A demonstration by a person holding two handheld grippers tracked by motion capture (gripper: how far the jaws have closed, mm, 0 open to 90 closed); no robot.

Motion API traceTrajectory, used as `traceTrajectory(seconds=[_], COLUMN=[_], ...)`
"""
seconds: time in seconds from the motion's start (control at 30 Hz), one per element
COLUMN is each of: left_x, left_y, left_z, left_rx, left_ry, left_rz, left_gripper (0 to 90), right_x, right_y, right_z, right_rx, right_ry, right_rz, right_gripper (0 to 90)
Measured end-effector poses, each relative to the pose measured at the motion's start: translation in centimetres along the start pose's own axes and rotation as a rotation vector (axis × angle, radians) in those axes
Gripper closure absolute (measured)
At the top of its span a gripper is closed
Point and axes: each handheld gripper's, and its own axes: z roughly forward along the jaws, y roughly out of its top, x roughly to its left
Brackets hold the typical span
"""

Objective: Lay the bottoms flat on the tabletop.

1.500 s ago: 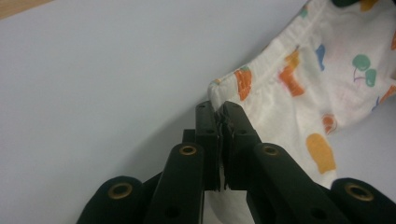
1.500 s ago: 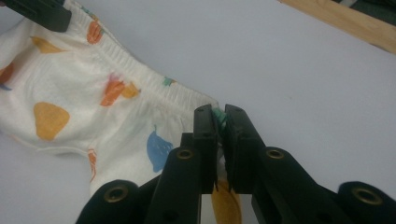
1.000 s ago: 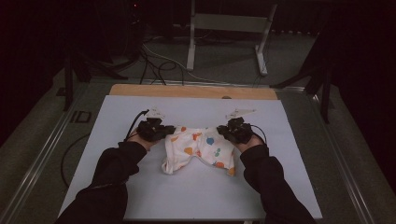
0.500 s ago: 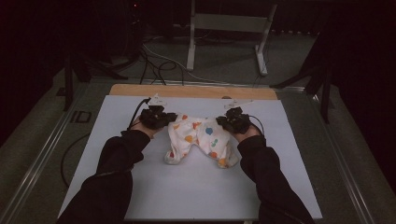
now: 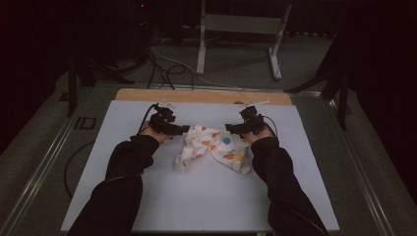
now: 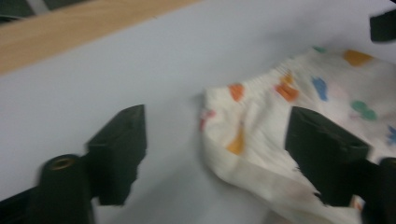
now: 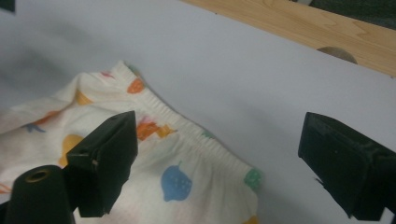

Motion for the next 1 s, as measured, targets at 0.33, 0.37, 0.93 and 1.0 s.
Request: traceTrajectory(seconds=[0.33, 0.37, 0.93, 1.0], left_x=[-1.9, -1.9, -7.4, -8.0], left_y=[0.0, 0.0, -3.2, -3.9], left_z=[-1.3, -1.3, -5.3, -5.5], left_rx=[-0.02, -0.02, -0.016, -0.016], left_ry=[-0.05, -0.05, -0.104, -0.092], left_rz=[0.046, 0.046, 0.18, 0.192], left_gripper=[1.3, 1.2, 9.2, 15.1], right_x=[1.2, 1.2, 4.4, 4.7], right_y=[-0.1, -0.1, -2.5, -3.0], right_z=[-1.6, -1.6, -5.8, -6.1], right_rx=[-0.048, -0.048, -0.105, -0.097], right_ry=[0.086, 0.086, 0.164, 0.17], right_rz=[-0.022, -0.022, -0.089, -0.101], right_gripper=[9.7, 9.7, 9.9, 9.9])
